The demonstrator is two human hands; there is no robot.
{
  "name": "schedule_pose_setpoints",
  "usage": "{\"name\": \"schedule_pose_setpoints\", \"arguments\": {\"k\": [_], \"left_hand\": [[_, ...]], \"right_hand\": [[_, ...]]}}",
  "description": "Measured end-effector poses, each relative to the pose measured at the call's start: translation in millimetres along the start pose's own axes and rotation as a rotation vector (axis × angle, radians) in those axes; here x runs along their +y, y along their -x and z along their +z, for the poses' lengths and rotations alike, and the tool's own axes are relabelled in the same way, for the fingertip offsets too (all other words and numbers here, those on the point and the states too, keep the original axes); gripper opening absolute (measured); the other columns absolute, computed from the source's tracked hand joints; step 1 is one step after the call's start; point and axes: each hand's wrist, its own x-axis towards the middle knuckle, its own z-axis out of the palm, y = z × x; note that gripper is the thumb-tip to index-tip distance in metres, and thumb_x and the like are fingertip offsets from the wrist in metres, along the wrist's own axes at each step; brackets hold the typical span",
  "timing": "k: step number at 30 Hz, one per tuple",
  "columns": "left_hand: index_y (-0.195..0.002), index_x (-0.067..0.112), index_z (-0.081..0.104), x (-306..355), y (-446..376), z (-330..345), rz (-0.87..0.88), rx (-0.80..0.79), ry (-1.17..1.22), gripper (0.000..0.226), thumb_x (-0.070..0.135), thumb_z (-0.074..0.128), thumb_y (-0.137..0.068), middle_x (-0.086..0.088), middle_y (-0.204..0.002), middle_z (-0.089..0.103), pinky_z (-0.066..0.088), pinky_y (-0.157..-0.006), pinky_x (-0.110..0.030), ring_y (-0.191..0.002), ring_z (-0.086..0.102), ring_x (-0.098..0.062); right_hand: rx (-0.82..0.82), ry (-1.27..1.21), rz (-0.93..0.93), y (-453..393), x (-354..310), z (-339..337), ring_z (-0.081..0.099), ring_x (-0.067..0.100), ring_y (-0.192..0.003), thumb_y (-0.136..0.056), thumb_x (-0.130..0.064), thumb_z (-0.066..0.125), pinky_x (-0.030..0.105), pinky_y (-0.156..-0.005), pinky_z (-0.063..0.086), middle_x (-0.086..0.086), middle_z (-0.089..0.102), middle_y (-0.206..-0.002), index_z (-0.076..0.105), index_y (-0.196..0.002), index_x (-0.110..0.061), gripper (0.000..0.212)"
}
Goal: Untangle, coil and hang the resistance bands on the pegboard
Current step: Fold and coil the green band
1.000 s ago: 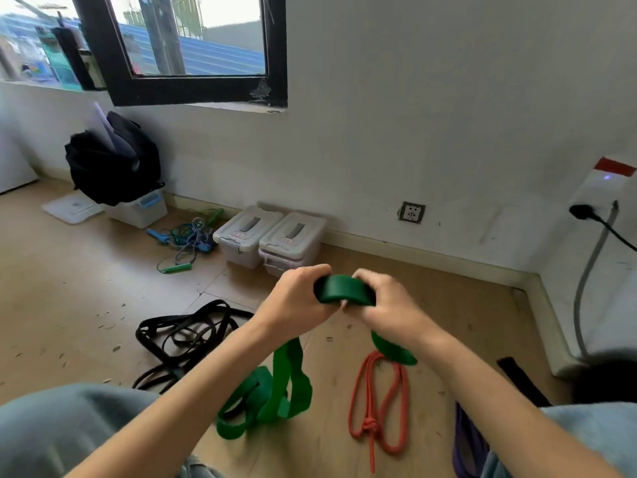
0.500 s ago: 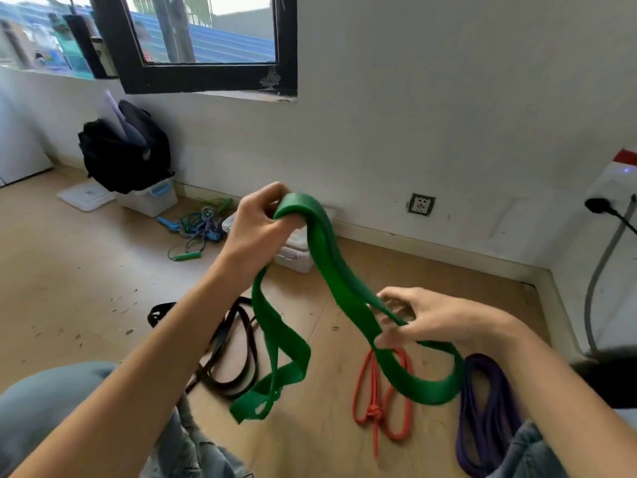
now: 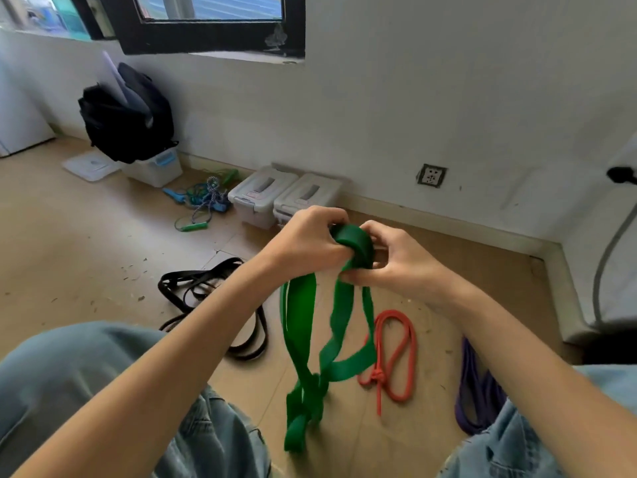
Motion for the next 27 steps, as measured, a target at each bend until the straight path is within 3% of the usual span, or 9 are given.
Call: {"name": "schedule_pose_setpoints", "arguments": {"k": [2,4,9,13,16,18,21,24,27], "left_hand": [[-0.062,0.022,0.055,-8,-2,5,-0.005,-0.03,0.054,0.006,0.019,0.059,-0.06,0.006,-0.056,0.051,0.034,-0.052,-0.022,-0.054,0.045,-0.006],[-0.077,0.001,0.058,-23,1,19,-0.024,-0.037,0.168,0.019,0.014,0.059,-0.064,-0.01,-0.066,0.054,0.036,-0.058,-0.031,-0.064,0.049,-0.016],[-0.083,0.02,0.053,-69,40,81,-0.176,-0.135,0.201,0.016,0.005,0.052,-0.079,0.007,-0.081,0.058,0.047,-0.074,-0.034,-0.081,0.056,-0.018],[-0.085,0.006,0.058,-66,26,49,-0.207,-0.013,0.268,0.009,0.005,0.058,-0.076,-0.007,-0.073,0.062,0.047,-0.069,-0.037,-0.072,0.059,-0.022],[-0.08,0.019,0.055,-33,12,-6,-0.083,0.258,0.566,0.014,0.006,0.059,-0.077,0.007,-0.057,0.061,0.047,-0.052,-0.019,-0.054,0.058,-0.005],[-0.075,0.021,0.053,-12,8,-29,0.186,0.195,0.241,0.021,0.001,0.061,-0.072,0.012,-0.057,0.057,0.039,-0.05,-0.005,-0.054,0.054,0.005],[-0.073,0.014,0.059,0,14,-13,0.207,-0.093,-0.362,0.014,0.004,0.069,-0.072,0.008,-0.064,0.056,0.038,-0.056,-0.013,-0.061,0.055,-0.009],[-0.075,0.008,0.06,-3,19,9,0.141,-0.114,-0.317,0.01,0.004,0.068,-0.071,-0.004,-0.069,0.06,0.044,-0.058,-0.029,-0.065,0.055,-0.022],[-0.072,0.013,0.053,-11,17,6,0.104,-0.042,-0.228,0.019,0.003,0.069,-0.071,0.004,-0.064,0.053,0.036,-0.052,-0.018,-0.059,0.047,-0.013]], "right_hand": [[0.094,0.243,-0.039,1,0,3,0.053,0.021,-0.078,-0.076,-0.01,0.069,0.025,-0.07,0.043,0.006,0.053,-0.084,0.054,-0.086,-0.01,0.018],[0.162,0.34,-0.067,3,-2,3,0.044,0.011,-0.07,-0.078,-0.01,0.065,0.018,-0.061,0.034,0.0,0.043,-0.08,0.049,-0.078,-0.013,0.016],[0.158,-0.322,-0.12,16,-12,-8,0.041,0.011,-0.056,-0.072,-0.004,0.055,0.024,-0.051,0.034,0.0,0.042,-0.064,0.047,-0.075,-0.013,0.012],[0.209,-0.367,-0.063,16,7,-25,0.056,0.02,-0.076,-0.072,-0.013,0.057,0.042,-0.084,0.05,0.004,0.056,-0.073,0.055,-0.082,-0.007,0.012],[-0.119,-0.002,0.067,22,27,-41,0.058,0.023,-0.085,-0.072,-0.032,0.068,0.046,-0.091,0.047,0.011,0.059,-0.083,0.058,-0.085,-0.01,0.027],[-0.376,0.07,0.144,28,31,-38,0.062,0.016,-0.09,-0.071,-0.039,0.073,0.035,-0.086,0.05,0.002,0.065,-0.093,0.062,-0.092,-0.019,0.031],[-0.285,-0.104,0.161,27,28,-15,0.064,0.009,-0.102,-0.072,-0.031,0.076,0.023,-0.089,0.05,-0.005,0.068,-0.107,0.06,-0.107,-0.02,0.04],[-0.173,-0.039,0.194,17,24,13,0.065,0.016,-0.097,-0.072,-0.026,0.079,0.03,-0.085,0.052,0.002,0.067,-0.103,0.056,-0.105,-0.016,0.041],[0.036,0.114,0.166,10,23,26,0.057,0.021,-0.079,-0.069,-0.032,0.079,0.035,-0.073,0.046,0.0,0.057,-0.084,0.051,-0.089,-0.018,0.038]]}}
